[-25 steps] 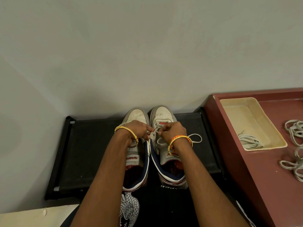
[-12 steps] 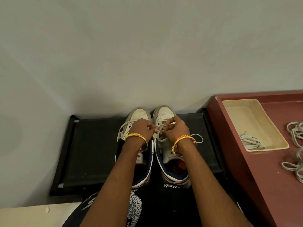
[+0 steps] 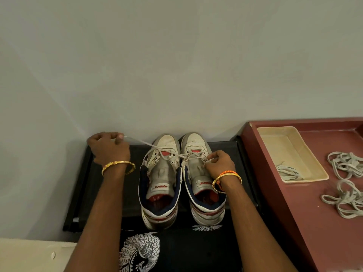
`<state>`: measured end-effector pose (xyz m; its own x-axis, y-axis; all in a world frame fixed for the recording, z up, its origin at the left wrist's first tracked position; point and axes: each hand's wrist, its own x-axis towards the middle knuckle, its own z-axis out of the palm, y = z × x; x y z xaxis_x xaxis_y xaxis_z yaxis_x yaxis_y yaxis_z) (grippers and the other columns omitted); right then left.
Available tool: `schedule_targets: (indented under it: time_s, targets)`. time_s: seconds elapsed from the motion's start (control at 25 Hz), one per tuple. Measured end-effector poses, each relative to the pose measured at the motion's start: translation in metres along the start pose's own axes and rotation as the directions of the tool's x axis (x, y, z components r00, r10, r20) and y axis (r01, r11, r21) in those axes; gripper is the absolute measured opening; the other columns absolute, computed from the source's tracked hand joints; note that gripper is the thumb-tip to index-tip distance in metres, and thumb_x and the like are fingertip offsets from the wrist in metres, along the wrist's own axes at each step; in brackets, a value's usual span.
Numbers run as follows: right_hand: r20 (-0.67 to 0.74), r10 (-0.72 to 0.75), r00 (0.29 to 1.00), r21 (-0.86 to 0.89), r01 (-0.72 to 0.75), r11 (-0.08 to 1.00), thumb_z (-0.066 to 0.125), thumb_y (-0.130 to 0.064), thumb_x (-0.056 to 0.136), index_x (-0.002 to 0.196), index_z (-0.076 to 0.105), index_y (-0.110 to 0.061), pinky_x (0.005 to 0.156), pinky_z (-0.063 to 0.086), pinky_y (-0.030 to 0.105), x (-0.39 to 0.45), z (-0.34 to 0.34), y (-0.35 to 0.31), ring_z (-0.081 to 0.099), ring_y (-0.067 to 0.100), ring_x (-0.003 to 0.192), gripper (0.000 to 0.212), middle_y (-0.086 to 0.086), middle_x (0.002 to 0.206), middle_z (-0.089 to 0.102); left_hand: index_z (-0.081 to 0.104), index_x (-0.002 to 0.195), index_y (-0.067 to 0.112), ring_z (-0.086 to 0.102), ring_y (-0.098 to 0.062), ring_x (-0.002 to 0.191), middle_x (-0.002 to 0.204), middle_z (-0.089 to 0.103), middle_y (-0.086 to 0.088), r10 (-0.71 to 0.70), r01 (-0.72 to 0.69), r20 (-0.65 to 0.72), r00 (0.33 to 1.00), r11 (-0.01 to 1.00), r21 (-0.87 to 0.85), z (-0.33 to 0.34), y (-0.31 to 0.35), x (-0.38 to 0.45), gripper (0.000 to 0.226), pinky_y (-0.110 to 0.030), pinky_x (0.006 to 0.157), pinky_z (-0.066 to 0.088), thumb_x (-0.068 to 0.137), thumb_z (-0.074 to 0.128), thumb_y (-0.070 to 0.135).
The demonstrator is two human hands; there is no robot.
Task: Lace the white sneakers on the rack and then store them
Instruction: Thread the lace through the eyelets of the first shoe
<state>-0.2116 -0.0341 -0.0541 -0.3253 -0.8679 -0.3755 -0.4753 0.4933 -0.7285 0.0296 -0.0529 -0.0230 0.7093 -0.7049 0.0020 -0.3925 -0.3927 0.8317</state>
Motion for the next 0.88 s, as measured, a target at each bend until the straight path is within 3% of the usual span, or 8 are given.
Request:
schedule_targets:
  time_s: [0.16,0.28,0.36,0.44,0.52,0.56,0.68,0.88]
  targets:
    - [-0.008,0.064,0.998,0.071,-0.063,0.995,0.062,-0.007,0.084,0.088,0.063,-0.011,0.077,0.047,0.029,-0.005,-0.002,-0.001,0.060,0.025,0.099,0.005,0.011,0.105,0.065,0.056,0.098,0.015,0.054,-0.025,0.106,0.118,0.037,-0.001,-0.179,0.113,-0.373,0.910,0.975,-0.193,-0.019,0.001,0.008,0.015,-0.039,0.103,0.032,0.091,0.046,0.006]
    - [-0.006,0.085,0.996,0.092,-0.084,0.992,0.062,-0.006,0.084,0.088,0.063,-0.010,0.073,0.045,0.027,-0.006,-0.004,0.000,0.060,0.024,0.097,0.006,0.011,0.105,0.064,0.051,0.115,0.010,0.047,-0.031,0.118,0.129,0.040,-0.010,-0.115,0.079,-0.379,0.918,0.991,-0.109,-0.014,0.006,-0.004,0.028,-0.043,0.099,0.033,0.087,0.050,0.011]
    - [-0.009,0.082,0.997,0.079,-0.081,0.994,0.063,-0.006,0.084,0.087,0.063,-0.011,0.073,0.045,0.026,-0.007,-0.005,-0.001,0.060,0.023,0.095,0.005,0.011,0.104,0.065,0.045,0.127,0.007,0.037,-0.034,0.126,0.135,0.041,-0.015,0.226,-0.202,-0.165,0.960,0.968,0.149,0.004,0.013,-0.021,0.047,-0.045,0.098,0.032,0.083,0.057,0.016]
    - [-0.009,0.079,0.997,0.064,-0.078,0.995,0.064,-0.007,0.083,0.084,0.064,-0.011,0.076,0.047,0.028,-0.005,-0.004,-0.001,0.060,0.023,0.094,0.004,0.011,0.103,0.066,0.051,0.130,0.018,0.033,-0.028,0.131,0.134,0.048,-0.008,0.494,-0.562,0.271,0.826,0.748,0.351,0.030,0.023,-0.042,0.045,-0.043,0.101,0.029,0.085,0.057,0.020]
    - [-0.002,0.078,0.997,0.046,-0.078,0.996,0.064,-0.007,0.083,0.083,0.066,-0.010,0.078,0.049,0.029,-0.004,-0.005,-0.002,0.060,0.023,0.092,0.003,0.011,0.101,0.066,0.060,0.122,0.030,0.039,-0.021,0.126,0.125,0.058,0.002,0.446,-0.708,0.592,0.671,0.623,0.333,0.055,0.024,-0.061,0.033,-0.040,0.102,0.024,0.090,0.053,0.021]
    - [0.003,0.078,0.997,0.039,-0.078,0.996,0.064,-0.008,0.084,0.083,0.066,-0.010,0.080,0.050,0.030,-0.003,-0.006,-0.003,0.059,0.022,0.091,0.003,0.011,0.100,0.067,0.064,0.116,0.032,0.046,-0.019,0.120,0.118,0.063,0.005,0.370,-0.690,0.657,0.657,0.645,0.327,0.064,0.024,-0.067,0.029,-0.039,0.102,0.023,0.092,0.053,0.021]
    - [0.020,0.070,0.997,0.008,-0.070,0.998,0.064,-0.008,0.084,0.088,0.068,-0.007,0.084,0.051,0.032,-0.001,-0.006,-0.004,0.058,0.022,0.090,0.006,0.011,0.100,0.066,0.070,0.105,0.032,0.052,-0.019,0.110,0.106,0.069,0.006,0.247,-0.589,0.642,0.725,0.707,0.392,0.077,0.019,-0.066,0.020,-0.039,0.097,0.024,0.091,0.056,0.028]
    - [0.010,0.052,0.999,-0.001,-0.052,0.999,0.062,-0.010,0.085,0.089,0.069,-0.007,0.082,0.050,0.030,-0.005,-0.005,-0.005,0.060,0.025,0.095,0.008,0.012,0.102,0.066,0.070,0.108,0.033,0.043,-0.025,0.120,0.117,0.062,0.002,0.142,-0.535,0.673,0.726,0.732,0.422,0.080,0.017,-0.062,0.023,-0.042,0.100,0.026,0.089,0.058,0.039]
